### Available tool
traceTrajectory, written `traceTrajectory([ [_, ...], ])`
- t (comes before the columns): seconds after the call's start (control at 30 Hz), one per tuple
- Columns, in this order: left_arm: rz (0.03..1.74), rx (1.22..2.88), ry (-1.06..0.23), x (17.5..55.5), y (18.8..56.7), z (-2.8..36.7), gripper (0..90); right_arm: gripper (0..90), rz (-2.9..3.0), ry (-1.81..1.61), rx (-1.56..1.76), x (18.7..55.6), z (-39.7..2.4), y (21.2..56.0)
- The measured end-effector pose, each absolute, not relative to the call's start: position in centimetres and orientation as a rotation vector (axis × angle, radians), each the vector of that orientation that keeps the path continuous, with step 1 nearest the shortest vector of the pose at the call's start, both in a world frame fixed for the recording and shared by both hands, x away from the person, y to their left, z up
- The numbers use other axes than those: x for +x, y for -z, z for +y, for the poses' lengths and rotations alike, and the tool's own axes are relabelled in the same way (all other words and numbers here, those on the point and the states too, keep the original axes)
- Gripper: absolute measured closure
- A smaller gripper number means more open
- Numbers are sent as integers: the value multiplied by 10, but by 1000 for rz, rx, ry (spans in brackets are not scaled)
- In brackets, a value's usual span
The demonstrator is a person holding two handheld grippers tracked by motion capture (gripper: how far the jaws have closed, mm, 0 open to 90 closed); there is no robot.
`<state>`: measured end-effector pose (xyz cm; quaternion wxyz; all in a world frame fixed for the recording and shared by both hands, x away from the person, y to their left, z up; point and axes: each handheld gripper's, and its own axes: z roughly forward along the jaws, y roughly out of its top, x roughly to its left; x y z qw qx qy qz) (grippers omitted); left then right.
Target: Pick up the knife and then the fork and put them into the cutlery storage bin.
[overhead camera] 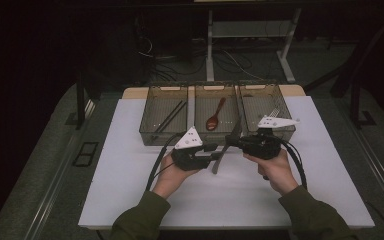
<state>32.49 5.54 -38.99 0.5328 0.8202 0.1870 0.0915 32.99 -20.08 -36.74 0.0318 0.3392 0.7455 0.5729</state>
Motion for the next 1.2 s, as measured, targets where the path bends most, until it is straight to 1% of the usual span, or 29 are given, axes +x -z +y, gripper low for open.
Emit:
traceTrajectory([
  [0.13,449,1961,-184,324,395,63,490,874,2300,-1745,1042,330,-208,368],
  [0.27,449,1968,-194,318,399,73,416,874,2303,-1731,1037,331,-215,367],
  [0.43,470,1971,-213,309,405,89,345,874,2303,-1713,1030,331,-222,365],
  [0.6,504,1973,-226,299,412,107,236,874,2292,-1696,1035,332,-231,362],
  [0.7,531,1964,-219,293,416,116,200,874,2285,-1688,1036,332,-235,360],
  [0.87,570,1954,-257,285,420,129,128,874,2282,-1662,1046,333,-242,358],
  [0.97,594,1938,-279,282,422,138,104,873,2280,-1648,1057,333,-246,357],
  [1.2,636,1936,-275,272,427,148,6,873,2283,-1616,1064,334,-253,356],
])
